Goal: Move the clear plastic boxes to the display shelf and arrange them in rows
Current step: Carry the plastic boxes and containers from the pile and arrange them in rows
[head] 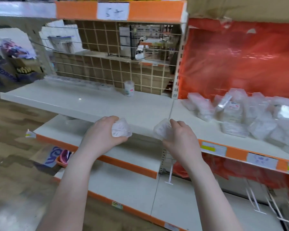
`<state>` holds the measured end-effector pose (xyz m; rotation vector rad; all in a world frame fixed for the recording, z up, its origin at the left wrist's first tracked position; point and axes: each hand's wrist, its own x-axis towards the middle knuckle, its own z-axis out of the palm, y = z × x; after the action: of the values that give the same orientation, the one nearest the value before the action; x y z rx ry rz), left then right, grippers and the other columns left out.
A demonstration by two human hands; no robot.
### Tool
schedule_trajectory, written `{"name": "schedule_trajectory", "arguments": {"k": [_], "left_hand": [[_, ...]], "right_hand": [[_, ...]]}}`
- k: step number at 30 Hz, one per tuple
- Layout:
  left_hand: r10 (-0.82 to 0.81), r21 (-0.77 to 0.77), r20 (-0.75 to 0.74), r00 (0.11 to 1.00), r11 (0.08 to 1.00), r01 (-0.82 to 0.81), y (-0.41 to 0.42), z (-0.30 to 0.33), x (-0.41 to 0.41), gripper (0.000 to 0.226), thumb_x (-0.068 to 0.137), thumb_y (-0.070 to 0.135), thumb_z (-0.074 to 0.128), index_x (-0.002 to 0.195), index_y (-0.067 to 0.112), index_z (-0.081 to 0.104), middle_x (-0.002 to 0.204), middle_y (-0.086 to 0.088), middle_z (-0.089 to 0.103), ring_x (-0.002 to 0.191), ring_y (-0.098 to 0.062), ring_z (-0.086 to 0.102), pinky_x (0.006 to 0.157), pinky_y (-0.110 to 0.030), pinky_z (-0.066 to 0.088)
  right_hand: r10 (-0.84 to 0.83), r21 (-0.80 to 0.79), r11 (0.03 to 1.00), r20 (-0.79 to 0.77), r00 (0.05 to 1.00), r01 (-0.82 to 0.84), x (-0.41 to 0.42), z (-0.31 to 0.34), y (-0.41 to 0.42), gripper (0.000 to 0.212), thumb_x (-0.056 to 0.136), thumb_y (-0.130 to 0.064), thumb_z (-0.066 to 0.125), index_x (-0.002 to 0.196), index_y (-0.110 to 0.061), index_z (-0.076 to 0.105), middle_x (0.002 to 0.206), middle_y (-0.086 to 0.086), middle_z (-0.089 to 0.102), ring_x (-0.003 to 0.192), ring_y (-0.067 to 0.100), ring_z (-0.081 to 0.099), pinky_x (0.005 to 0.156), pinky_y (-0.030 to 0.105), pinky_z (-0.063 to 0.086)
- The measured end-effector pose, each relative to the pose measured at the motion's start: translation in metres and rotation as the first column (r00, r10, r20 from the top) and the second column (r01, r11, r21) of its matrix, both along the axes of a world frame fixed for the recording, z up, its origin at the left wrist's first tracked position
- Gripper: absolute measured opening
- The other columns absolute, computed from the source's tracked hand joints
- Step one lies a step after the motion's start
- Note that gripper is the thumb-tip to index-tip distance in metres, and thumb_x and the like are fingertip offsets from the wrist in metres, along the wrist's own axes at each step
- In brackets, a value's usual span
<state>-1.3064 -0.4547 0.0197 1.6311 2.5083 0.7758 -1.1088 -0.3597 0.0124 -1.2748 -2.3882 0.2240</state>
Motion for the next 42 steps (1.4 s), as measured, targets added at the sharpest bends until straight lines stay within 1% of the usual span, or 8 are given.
{"name": "schedule_trajectory", "arguments": {"k": [5, 10, 16, 19, 26, 31, 37, 42], "left_hand": [[0.043, -0.035, -0.013, 0.999, 0.998, -0.043, -0.052, 0.005, -0.086, 0.072, 0.077, 0.045, 0.07, 0.139, 0.022, 0.04, 0.138, 0.003, 0.045, 0.122, -0.017, 0.044, 0.091, -0.03, 0.038], [0.103, -0.039, -0.017, 0.995, 0.994, -0.103, -0.086, 0.009, -0.158, 0.068, 0.077, 0.043, 0.07, 0.136, 0.023, 0.044, 0.134, 0.003, 0.05, 0.119, -0.018, 0.047, 0.092, -0.033, 0.042], [0.179, -0.026, 0.022, 0.984, 0.984, -0.179, -0.092, -0.003, -0.234, 0.066, 0.075, 0.04, 0.072, 0.134, 0.025, 0.046, 0.13, 0.004, 0.053, 0.117, -0.016, 0.048, 0.08, -0.025, 0.034], [0.22, -0.046, 0.008, 0.975, 0.975, -0.219, -0.085, -0.013, -0.275, 0.066, 0.076, 0.041, 0.072, 0.134, 0.024, 0.047, 0.131, 0.004, 0.052, 0.117, -0.016, 0.048, 0.08, -0.025, 0.035], [0.272, -0.11, 0.045, 0.961, 0.958, -0.266, -0.041, -0.014, -0.385, 0.069, 0.077, 0.038, 0.072, 0.138, 0.022, 0.043, 0.138, 0.002, 0.048, 0.123, -0.018, 0.046, 0.096, -0.032, 0.039], [0.303, -0.121, 0.046, 0.952, 0.948, -0.296, -0.001, 0.0, -0.464, 0.071, 0.078, 0.04, 0.071, 0.14, 0.024, 0.039, 0.141, 0.005, 0.044, 0.127, -0.017, 0.043, 0.095, -0.029, 0.037], [0.283, -0.133, 0.135, 0.95, 0.955, -0.265, 0.03, -0.009, -0.534, 0.072, 0.075, 0.037, 0.075, 0.138, 0.022, 0.043, 0.138, 0.003, 0.046, 0.126, -0.018, 0.044, 0.101, -0.034, 0.039], [0.23, -0.123, 0.149, 0.962, 0.969, -0.213, 0.051, -0.017, -0.601, 0.071, 0.075, 0.033, 0.076, 0.138, 0.021, 0.044, 0.138, 0.001, 0.047, 0.125, -0.02, 0.045, 0.094, -0.03, 0.036]], "right_hand": [[0.06, -0.02, 0.998, -0.004, 0.998, -0.06, -0.092, 0.002, -0.039, 0.046, 0.079, -0.016, 0.058, 0.123, -0.007, 0.048, 0.113, 0.01, 0.053, 0.106, 0.029, 0.048, 0.085, 0.034, 0.037], [0.125, -0.026, 0.992, 0.012, 0.992, -0.125, -0.17, 0.005, -0.058, 0.034, 0.079, -0.017, 0.059, 0.111, -0.011, 0.05, 0.104, 0.006, 0.054, 0.097, 0.025, 0.049, 0.069, 0.028, 0.031], [0.174, -0.049, 0.984, 0.02, 0.984, -0.173, -0.252, 0.003, -0.048, 0.052, 0.08, -0.016, 0.058, 0.129, -0.009, 0.043, 0.118, 0.008, 0.052, 0.109, 0.026, 0.047, 0.086, 0.03, 0.038], [0.184, -0.068, 0.981, 0.016, 0.983, -0.182, -0.295, -0.005, -0.033, 0.058, 0.082, -0.018, 0.058, 0.136, -0.01, 0.039, 0.124, 0.009, 0.05, 0.113, 0.026, 0.046, 0.089, 0.029, 0.037], [0.199, -0.161, 0.966, -0.024, 0.98, -0.201, -0.416, -0.015, 0.023, 0.066, 0.081, -0.018, 0.059, 0.142, -0.012, 0.034, 0.133, 0.007, 0.046, 0.122, 0.024, 0.041, 0.094, 0.028, 0.036], [0.211, -0.2, 0.957, -0.02, 0.977, -0.211, -0.493, -0.007, 0.059, 0.063, 0.08, -0.02, 0.059, 0.139, -0.014, 0.036, 0.135, 0.006, 0.044, 0.123, 0.024, 0.04, 0.09, 0.029, 0.038], [0.216, -0.225, 0.952, 0.022, 0.976, -0.206, -0.559, -0.008, 0.082, 0.069, 0.08, -0.02, 0.059, 0.142, -0.014, 0.031, 0.135, 0.006, 0.042, 0.125, 0.024, 0.038, 0.098, 0.03, 0.035], [0.154, -0.238, 0.961, 0.035, 0.987, -0.141, -0.617, -0.015, 0.089, 0.064, 0.08, -0.017, 0.057, 0.139, -0.015, 0.032, 0.128, 0.007, 0.044, 0.12, 0.025, 0.041, 0.095, 0.029, 0.035]]}}
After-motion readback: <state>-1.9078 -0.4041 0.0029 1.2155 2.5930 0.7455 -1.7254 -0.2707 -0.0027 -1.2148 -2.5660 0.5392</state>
